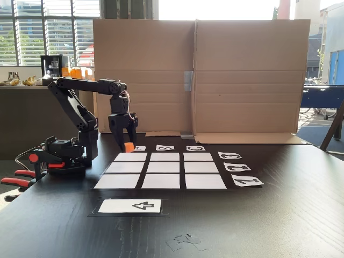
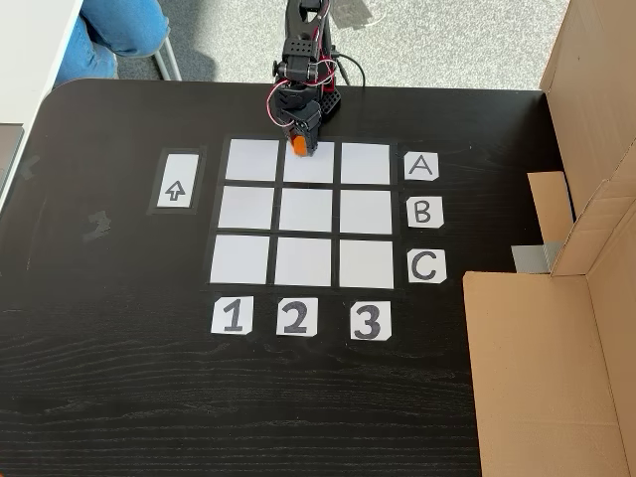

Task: Pick up the round, orange token and place it in the grid on square A2.

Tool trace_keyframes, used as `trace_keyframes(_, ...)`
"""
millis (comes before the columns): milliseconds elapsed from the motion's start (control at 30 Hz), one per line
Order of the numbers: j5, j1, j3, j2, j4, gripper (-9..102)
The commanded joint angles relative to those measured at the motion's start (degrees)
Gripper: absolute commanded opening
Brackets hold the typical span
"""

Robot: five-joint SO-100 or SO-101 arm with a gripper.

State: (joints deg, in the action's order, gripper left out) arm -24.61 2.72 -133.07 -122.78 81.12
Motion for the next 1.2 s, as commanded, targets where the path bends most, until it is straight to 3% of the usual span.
trace_keyframes(0,0.4,-1.3,-1.8,1.4,-2.4,0)
trace_keyframes(700,0.6,-2.3,-11.0,5.4,-11.2,0)
trace_keyframes(933,1.2,-2.0,-11.7,5.6,-11.9,21)
trace_keyframes(1167,1.3,-2.4,-12.8,5.5,-13.9,23)
